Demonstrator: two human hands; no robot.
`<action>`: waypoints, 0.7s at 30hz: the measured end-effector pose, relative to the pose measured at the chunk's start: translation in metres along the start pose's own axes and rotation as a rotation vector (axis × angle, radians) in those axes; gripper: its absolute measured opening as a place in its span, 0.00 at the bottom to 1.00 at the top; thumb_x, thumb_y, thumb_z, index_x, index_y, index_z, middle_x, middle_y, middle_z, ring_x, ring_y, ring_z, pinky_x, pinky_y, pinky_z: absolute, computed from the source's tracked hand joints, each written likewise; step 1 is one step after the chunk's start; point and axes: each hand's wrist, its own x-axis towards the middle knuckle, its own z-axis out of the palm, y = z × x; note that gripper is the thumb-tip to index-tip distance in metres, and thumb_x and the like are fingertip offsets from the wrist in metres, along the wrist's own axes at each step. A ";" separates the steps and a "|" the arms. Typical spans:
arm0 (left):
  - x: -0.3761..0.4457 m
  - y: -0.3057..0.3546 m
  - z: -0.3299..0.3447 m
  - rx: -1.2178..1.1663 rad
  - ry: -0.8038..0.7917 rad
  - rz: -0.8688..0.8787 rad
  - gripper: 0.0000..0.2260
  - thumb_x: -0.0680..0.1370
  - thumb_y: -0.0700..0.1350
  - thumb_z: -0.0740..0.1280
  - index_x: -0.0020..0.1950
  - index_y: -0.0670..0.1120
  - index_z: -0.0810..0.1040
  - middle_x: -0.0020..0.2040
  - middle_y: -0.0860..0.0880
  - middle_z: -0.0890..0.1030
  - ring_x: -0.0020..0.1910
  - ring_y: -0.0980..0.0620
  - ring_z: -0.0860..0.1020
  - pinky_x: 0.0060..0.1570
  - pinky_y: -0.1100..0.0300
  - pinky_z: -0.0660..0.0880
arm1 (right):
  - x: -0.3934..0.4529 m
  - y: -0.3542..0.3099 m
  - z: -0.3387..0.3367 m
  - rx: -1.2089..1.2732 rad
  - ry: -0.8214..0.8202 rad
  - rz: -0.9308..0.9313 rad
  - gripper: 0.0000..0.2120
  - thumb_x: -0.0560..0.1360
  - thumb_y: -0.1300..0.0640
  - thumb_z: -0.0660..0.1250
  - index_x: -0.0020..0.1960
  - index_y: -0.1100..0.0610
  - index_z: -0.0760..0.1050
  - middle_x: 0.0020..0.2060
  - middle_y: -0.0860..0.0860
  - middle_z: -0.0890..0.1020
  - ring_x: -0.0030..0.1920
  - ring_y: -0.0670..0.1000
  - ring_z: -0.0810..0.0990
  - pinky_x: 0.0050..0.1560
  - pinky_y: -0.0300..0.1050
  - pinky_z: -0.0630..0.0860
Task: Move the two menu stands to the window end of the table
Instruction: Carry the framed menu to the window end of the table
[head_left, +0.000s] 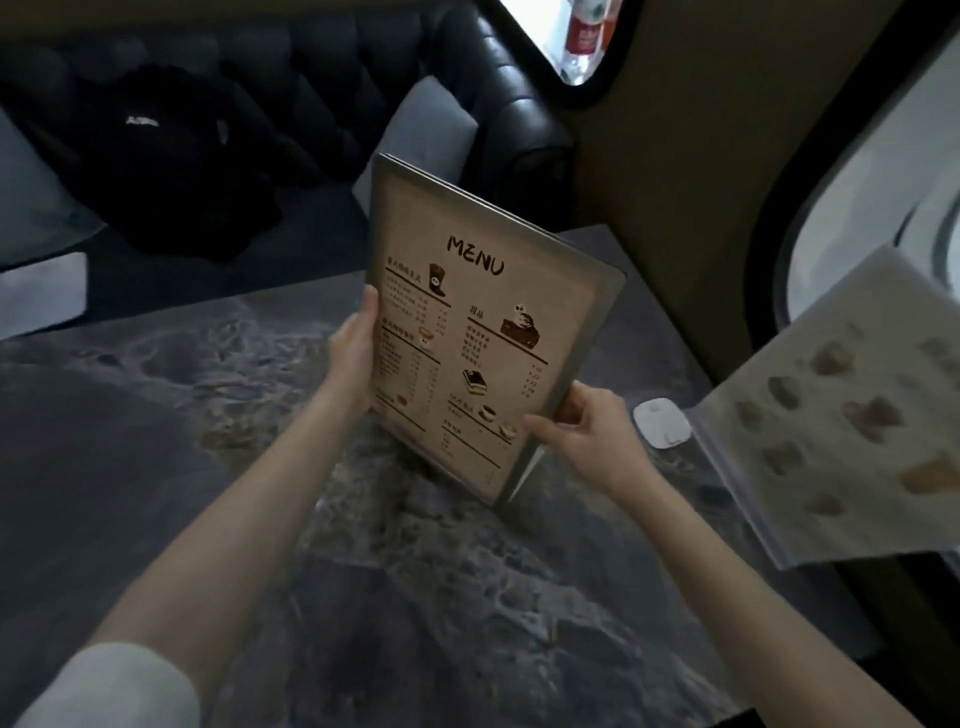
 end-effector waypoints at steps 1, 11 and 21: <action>0.004 0.000 0.015 -0.001 -0.012 0.000 0.33 0.66 0.69 0.64 0.56 0.43 0.78 0.55 0.43 0.82 0.54 0.44 0.81 0.59 0.42 0.75 | 0.003 0.004 -0.012 -0.002 0.015 0.008 0.12 0.71 0.62 0.69 0.54 0.58 0.76 0.49 0.47 0.81 0.49 0.45 0.79 0.42 0.31 0.77; 0.042 -0.005 0.141 0.031 -0.104 -0.021 0.25 0.72 0.65 0.61 0.56 0.47 0.79 0.55 0.46 0.82 0.55 0.48 0.80 0.60 0.46 0.75 | 0.041 0.051 -0.107 -0.075 0.141 0.082 0.10 0.70 0.61 0.71 0.51 0.60 0.77 0.49 0.51 0.83 0.47 0.47 0.81 0.45 0.38 0.80; 0.098 0.000 0.232 0.101 -0.219 0.055 0.31 0.70 0.67 0.61 0.60 0.44 0.76 0.57 0.46 0.82 0.57 0.48 0.79 0.62 0.46 0.74 | 0.078 0.075 -0.143 0.075 0.284 0.180 0.15 0.72 0.61 0.68 0.58 0.57 0.74 0.56 0.53 0.82 0.55 0.51 0.80 0.54 0.53 0.80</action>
